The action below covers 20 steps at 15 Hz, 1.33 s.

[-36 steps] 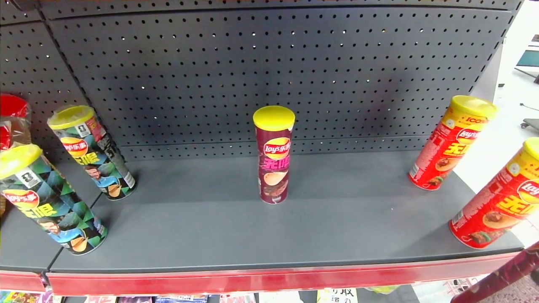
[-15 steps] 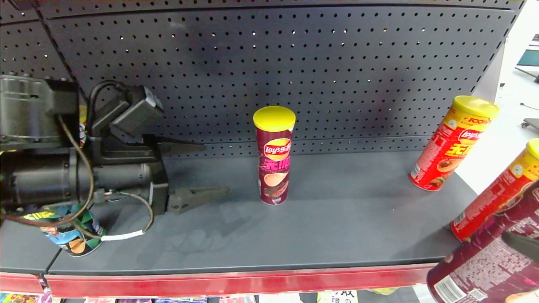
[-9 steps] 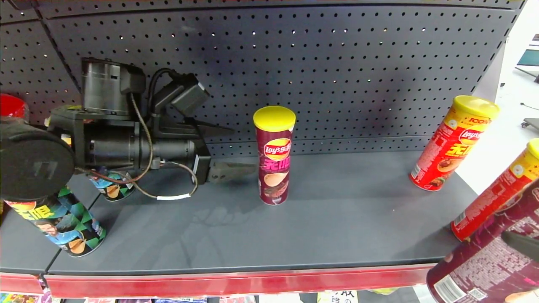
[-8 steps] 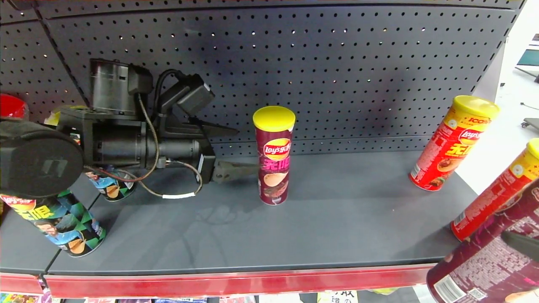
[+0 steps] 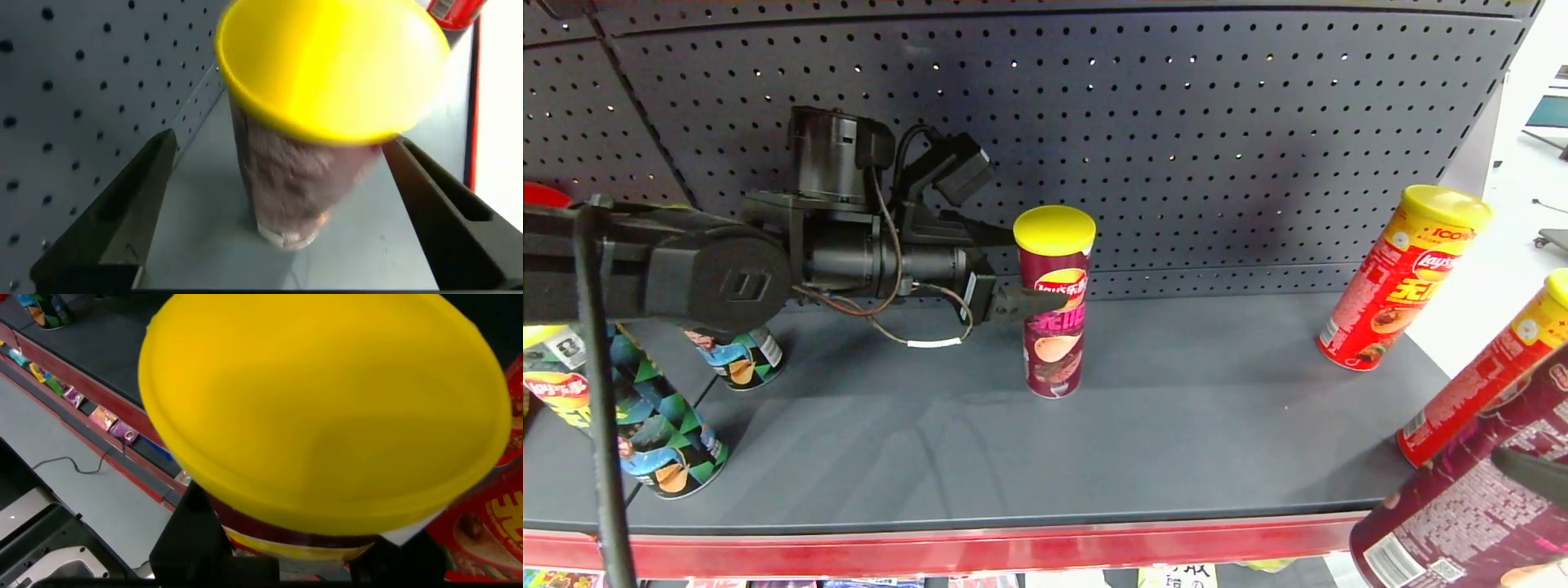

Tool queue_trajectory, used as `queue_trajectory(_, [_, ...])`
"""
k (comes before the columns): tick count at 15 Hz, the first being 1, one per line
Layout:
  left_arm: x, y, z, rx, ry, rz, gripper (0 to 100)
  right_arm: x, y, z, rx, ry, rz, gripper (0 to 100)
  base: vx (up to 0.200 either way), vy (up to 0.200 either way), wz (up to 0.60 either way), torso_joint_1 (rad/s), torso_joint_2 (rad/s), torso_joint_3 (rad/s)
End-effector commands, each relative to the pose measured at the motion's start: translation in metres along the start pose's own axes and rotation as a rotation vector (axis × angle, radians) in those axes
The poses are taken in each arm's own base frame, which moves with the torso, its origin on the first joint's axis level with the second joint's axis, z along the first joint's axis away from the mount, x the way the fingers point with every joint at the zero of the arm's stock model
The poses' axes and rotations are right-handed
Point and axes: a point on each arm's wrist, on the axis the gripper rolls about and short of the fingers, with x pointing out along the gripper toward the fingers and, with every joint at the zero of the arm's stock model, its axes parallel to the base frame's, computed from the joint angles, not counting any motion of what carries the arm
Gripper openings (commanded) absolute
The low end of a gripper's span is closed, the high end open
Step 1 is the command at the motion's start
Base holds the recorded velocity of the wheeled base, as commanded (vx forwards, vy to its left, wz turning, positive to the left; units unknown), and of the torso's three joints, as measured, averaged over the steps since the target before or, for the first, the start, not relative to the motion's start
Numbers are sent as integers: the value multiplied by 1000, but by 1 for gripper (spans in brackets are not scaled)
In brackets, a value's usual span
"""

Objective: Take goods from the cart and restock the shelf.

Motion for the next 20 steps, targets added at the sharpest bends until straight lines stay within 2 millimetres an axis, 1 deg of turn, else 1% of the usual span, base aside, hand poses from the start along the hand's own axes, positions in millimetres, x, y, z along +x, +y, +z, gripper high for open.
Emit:
queue_trajectory(1, [9,3,-1,0,-2,-6,100,0,0,0,0,1,1,0,0,0,0,0,0,0])
queue_trajectory(2, [11,4,0,-5,-4,-9,100,0,0,-1,0,3,1,0,0,0,0,0,0,0])
queue_trajectory(5, [18,-6,4,-41,-9,-37,100,1,0,-1,1,4,0,0,0,0,0,0,0,0])
queue_trajectory(8, [25,-3,2,-42,-7,-38,100,2,-1,0,2,8,0,0,0,0,0,0,0,0])
queue_trajectory(11, [28,-2,1,-41,-2,-30,100,2,-1,-1,5,11,1,0,0,0,0,0,0,0])
queue_trajectory(12, [31,-4,0,-41,1,-29,0,2,-1,-2,7,13,1,0,0,0,0,0,0,0])
queue_trajectory(14, [35,-3,-2,-42,-17,-24,0,2,-1,-1,12,11,2,0,0,0,0,0,0,0])
queue_trajectory(16, [38,-11,-5,-50,-4,-53,0,3,-1,-1,14,16,2,0,0,0,0,0,0,0])
queue_trajectory(17, [36,-17,-9,-58,8,-70,0,3,-1,-1,13,14,2,0,0,0,0,0,0,0])
queue_trajectory(20, [7,-40,-13,-77,23,-127,0,3,-1,2,13,7,3,0,0,0,0,0,0,0])
